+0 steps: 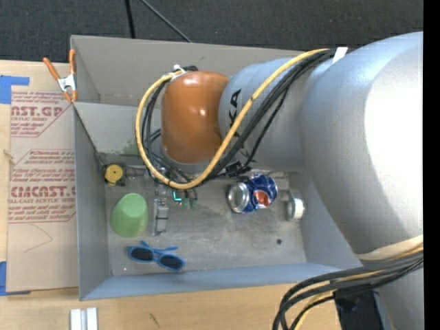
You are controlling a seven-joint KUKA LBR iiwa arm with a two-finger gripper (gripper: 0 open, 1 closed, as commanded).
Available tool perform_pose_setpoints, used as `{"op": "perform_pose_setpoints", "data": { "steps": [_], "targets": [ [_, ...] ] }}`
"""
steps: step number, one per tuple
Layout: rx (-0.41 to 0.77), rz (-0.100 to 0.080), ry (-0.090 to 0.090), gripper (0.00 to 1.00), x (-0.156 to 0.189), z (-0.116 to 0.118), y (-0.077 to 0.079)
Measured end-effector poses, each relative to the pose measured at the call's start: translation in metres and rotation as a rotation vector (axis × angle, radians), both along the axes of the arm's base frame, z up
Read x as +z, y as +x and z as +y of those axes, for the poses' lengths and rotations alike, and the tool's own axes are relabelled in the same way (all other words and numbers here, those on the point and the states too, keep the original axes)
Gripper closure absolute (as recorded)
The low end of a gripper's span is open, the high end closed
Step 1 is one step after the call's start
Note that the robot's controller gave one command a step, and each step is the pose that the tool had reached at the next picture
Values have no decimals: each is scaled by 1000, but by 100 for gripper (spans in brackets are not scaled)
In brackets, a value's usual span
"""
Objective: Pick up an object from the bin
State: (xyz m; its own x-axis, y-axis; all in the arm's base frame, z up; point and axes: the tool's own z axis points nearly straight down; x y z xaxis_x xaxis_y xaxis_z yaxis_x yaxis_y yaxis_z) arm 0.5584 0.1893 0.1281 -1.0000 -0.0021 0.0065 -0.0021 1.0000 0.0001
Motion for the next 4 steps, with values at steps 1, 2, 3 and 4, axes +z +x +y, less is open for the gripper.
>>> {"op": "perform_pose_setpoints", "data": {
  "steps": [1, 2, 3, 4],
  "targets": [
    [-10, -1, 0, 0, -62, 27, -27],
    [-13, -12, 1, 100, -55, 24, -22],
    [257, -9, -5, 100, -57, 10, -40],
    [277, -19, 3, 100, 70, 10, 8]
  ]
}}
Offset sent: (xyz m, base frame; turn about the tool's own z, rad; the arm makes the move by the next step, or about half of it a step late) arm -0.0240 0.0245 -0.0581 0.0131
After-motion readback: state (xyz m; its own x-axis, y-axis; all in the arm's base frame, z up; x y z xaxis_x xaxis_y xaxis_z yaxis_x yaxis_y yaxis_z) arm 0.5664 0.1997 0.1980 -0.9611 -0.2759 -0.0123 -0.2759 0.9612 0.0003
